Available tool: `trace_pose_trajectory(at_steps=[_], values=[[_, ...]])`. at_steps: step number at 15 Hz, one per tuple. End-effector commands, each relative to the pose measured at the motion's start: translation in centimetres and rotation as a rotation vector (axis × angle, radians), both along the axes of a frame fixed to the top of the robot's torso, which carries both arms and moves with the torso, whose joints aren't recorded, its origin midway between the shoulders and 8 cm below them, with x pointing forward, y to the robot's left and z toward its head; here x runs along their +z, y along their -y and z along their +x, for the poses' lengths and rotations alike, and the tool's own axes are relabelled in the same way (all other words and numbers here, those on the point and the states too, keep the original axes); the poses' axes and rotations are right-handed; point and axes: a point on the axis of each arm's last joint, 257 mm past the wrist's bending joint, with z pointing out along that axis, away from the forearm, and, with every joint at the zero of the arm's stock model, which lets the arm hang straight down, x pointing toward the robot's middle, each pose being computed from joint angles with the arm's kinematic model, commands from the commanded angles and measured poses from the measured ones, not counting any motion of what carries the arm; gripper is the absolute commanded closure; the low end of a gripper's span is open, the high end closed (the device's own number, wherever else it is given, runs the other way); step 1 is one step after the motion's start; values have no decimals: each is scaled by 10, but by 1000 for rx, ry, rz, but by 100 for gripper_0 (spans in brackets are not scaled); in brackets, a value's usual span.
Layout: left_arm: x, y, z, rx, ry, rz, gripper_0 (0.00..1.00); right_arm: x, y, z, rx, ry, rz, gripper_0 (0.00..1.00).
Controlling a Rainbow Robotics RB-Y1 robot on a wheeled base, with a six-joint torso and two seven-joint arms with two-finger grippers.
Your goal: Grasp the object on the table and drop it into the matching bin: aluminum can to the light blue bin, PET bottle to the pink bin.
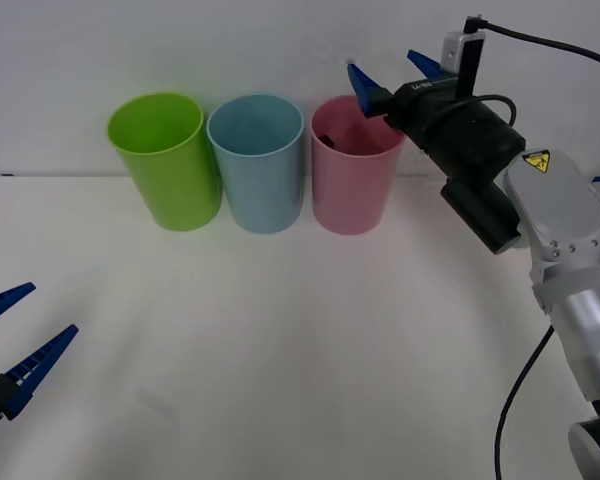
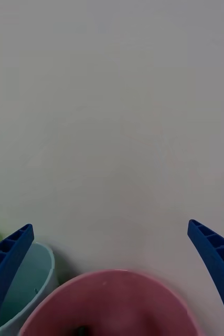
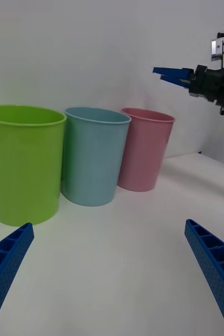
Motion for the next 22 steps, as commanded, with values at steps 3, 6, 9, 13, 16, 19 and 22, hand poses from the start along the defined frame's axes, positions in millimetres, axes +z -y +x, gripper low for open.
trace_pose_trajectory(at_steps=[3, 6, 9, 13, 16, 19, 22], values=[[0, 0, 0, 0, 0, 0, 0, -13, 13, -43, 58, 9, -35, 0], [0, 0, 0, 0, 0, 0, 0, -24, 23, -74, 87, 8, -54, 0], [0, 0, 0, 0, 0, 0, 0, -39, 33, -108, 124, -14, -72, 0], [0, 0, 0, 0, 0, 0, 0, -70, 55, -156, 142, -70, -99, 0], [0, 0, 0, 0, 0, 0, 0, -93, 67, -188, 179, -112, -124, 0], [0, 0, 0, 0, 0, 0, 0, -108, 81, -209, 173, -104, -174, 0], [0, 0, 0, 0, 0, 0, 0, -129, 96, -230, 158, -91, -244, 0]])
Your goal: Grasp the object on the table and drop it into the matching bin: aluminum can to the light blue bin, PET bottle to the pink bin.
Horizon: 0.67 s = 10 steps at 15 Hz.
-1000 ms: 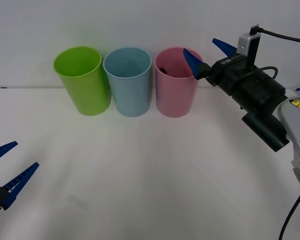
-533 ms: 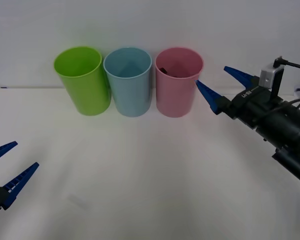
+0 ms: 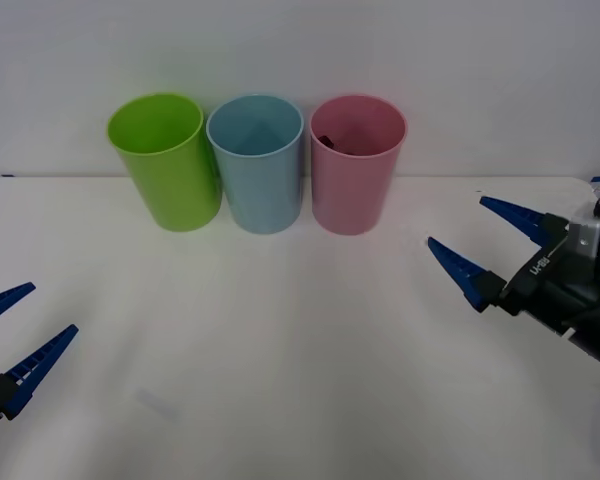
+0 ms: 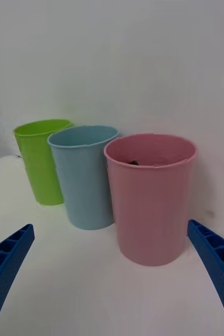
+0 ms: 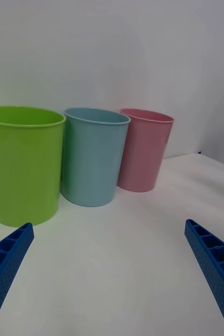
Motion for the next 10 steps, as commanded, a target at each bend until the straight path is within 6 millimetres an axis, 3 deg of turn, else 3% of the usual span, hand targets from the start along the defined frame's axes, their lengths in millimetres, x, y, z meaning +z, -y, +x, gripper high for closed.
trace_pose_trajectory(at_steps=[1, 10], values=[[0, 0, 0, 0, 0, 0, 0, -21, 14, -20, -9, 12, -60, 0], [0, 0, 0, 0, 0, 0, 0, -81, 76, -92, 14, -43, -193, 0]])
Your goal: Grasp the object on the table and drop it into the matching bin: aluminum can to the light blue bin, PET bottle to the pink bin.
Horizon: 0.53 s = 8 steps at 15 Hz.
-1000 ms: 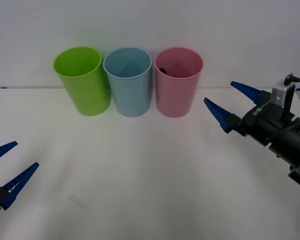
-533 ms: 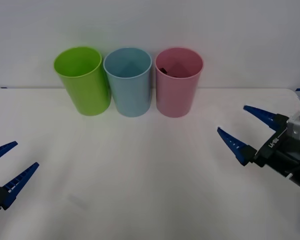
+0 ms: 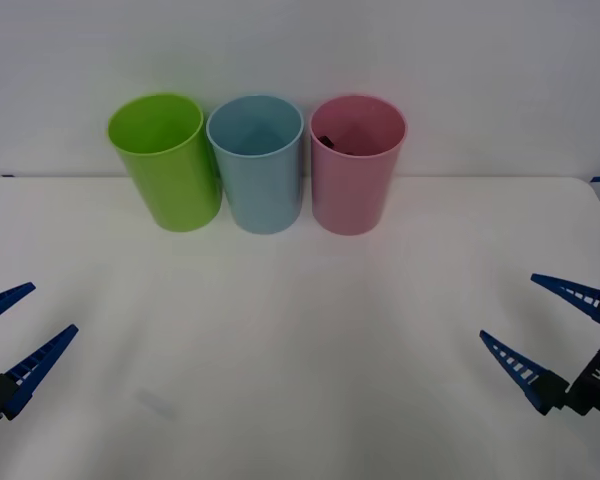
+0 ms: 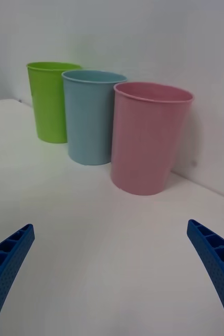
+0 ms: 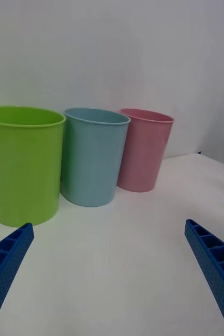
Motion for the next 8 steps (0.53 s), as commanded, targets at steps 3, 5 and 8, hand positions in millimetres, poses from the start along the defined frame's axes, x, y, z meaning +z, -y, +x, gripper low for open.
trace_pose_trajectory(at_steps=[3, 5, 8], values=[[0, 0, 0, 0, 0, 0, 0, -27, 28, -27, 30, -65, -6, 0], [0, 0, 0, 0, 0, 0, 0, -36, 37, -35, 29, -92, 4, 0], [0, 0, 0, 0, 0, 0, 0, -48, 51, -45, 10, -116, -1, 0]])
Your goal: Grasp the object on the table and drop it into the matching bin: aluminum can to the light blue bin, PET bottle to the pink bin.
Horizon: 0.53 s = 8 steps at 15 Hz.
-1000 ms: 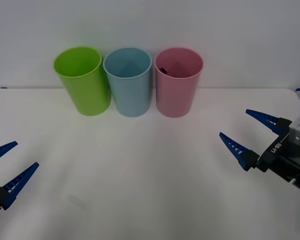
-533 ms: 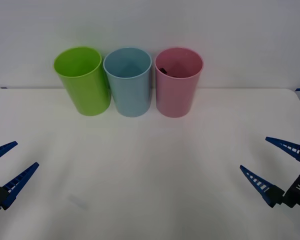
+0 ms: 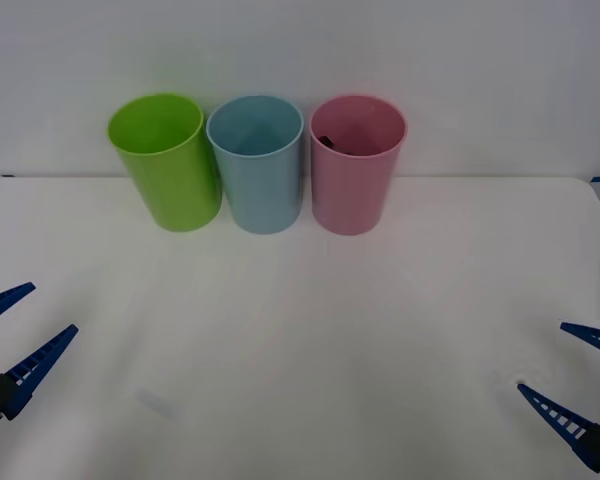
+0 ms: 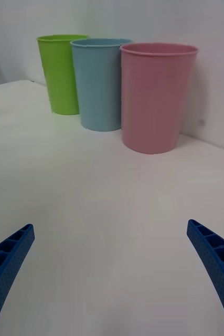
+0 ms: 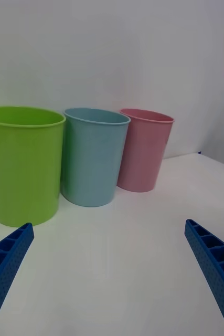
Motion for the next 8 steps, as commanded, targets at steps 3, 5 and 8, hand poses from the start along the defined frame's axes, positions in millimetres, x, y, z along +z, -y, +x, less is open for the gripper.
trace_pose_trajectory(at_steps=[3, 5, 8], values=[[0, 0, 0, 0, 0, 0, 0, -11, 10, -13, -12, -28, -6, 0], [0, 0, 0, 0, 0, 0, 0, -15, 8, -17, -10, -40, -2, 0], [0, 0, 0, 0, 0, 0, 0, -17, 8, -20, -8, -48, -2, 0]])
